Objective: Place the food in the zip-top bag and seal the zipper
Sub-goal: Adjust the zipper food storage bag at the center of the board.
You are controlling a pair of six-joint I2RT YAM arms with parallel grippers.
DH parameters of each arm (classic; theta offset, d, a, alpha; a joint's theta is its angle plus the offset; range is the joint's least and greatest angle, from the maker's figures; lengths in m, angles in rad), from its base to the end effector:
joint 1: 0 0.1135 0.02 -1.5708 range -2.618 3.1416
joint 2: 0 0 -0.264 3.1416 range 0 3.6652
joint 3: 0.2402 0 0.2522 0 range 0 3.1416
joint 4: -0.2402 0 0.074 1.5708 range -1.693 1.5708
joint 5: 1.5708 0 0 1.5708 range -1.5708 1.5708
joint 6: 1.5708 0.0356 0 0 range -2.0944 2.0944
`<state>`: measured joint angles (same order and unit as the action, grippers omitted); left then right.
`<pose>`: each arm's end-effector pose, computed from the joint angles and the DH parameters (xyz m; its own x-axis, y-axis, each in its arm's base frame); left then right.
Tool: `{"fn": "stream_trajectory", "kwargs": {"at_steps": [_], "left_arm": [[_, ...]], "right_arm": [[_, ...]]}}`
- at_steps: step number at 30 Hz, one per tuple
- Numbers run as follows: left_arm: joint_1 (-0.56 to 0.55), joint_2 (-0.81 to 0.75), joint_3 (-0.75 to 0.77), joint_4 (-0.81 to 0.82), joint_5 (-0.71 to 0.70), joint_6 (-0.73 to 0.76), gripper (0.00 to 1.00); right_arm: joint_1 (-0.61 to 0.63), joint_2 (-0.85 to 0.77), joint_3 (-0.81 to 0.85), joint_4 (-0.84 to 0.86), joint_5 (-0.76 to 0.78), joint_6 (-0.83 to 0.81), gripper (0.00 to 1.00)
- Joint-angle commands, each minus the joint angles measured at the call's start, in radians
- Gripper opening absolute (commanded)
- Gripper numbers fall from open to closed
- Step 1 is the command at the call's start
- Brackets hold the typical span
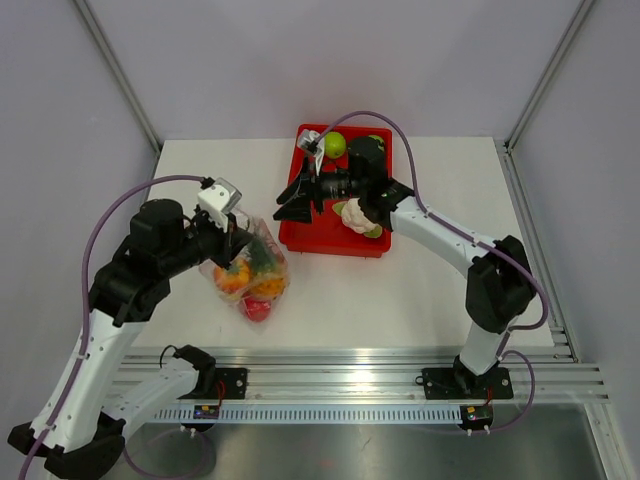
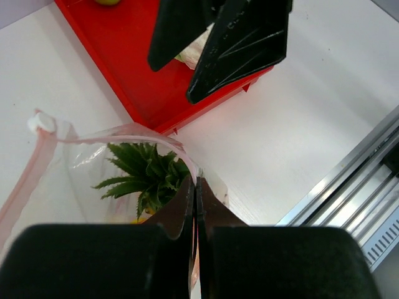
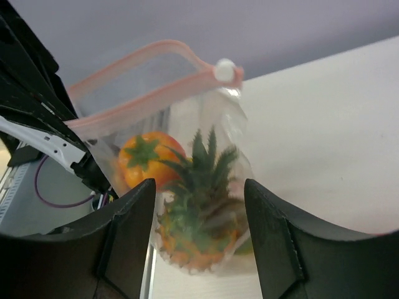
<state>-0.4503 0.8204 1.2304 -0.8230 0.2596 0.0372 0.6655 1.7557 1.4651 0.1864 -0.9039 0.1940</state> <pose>0.1221 -0.0692 0.4158 -0.3376 0.2031 -0.9191 0.6453 0.7608 -0.0689 0.3099 0.2788 0.3503 -0.2724 -0.0622 -0.9602 -0.9622 0.0163 0.2719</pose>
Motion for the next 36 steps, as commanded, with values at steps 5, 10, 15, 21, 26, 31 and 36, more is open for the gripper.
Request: {"fn": "stream_trajectory", "kwargs": {"at_steps": [5, 10, 15, 21, 26, 31, 36], "left_arm": [[0.005, 0.025, 0.095, 0.005, 0.154, 0.113, 0.00], [0.007, 0.019, 0.112, -0.040, 0.201, 0.168, 0.00], [0.009, 0.017, 0.118, -0.056, 0.247, 0.194, 0.00], [0.009, 0.022, 0.116, -0.065, 0.259, 0.204, 0.00], [0.009, 0.022, 0.124, -0.071, 0.276, 0.208, 0.00], [0.009, 0.025, 0.124, -0.071, 0.288, 0.214, 0.00], [0.009, 0.034, 0.132, -0.071, 0.313, 0.219, 0.00]], "right_arm": [[0.002, 0.131, 0.176, 0.139, -0.274, 0.073, 0.67], [0.002, 0.226, 0.236, 0.282, -0.436, 0.191, 0.68], [-0.004, 0.289, 0.221, 0.589, -0.500, 0.476, 0.69], [-0.006, 0.398, 0.276, 1.047, -0.550, 0.895, 0.70], [-0.006, 0.427, 0.301, 1.055, -0.524, 0.937, 0.71], [0.011, 0.462, 0.339, 1.118, -0.544, 1.022, 0.72], [0.039, 0.501, 0.377, 1.079, -0.552, 1.029, 0.72]]}}
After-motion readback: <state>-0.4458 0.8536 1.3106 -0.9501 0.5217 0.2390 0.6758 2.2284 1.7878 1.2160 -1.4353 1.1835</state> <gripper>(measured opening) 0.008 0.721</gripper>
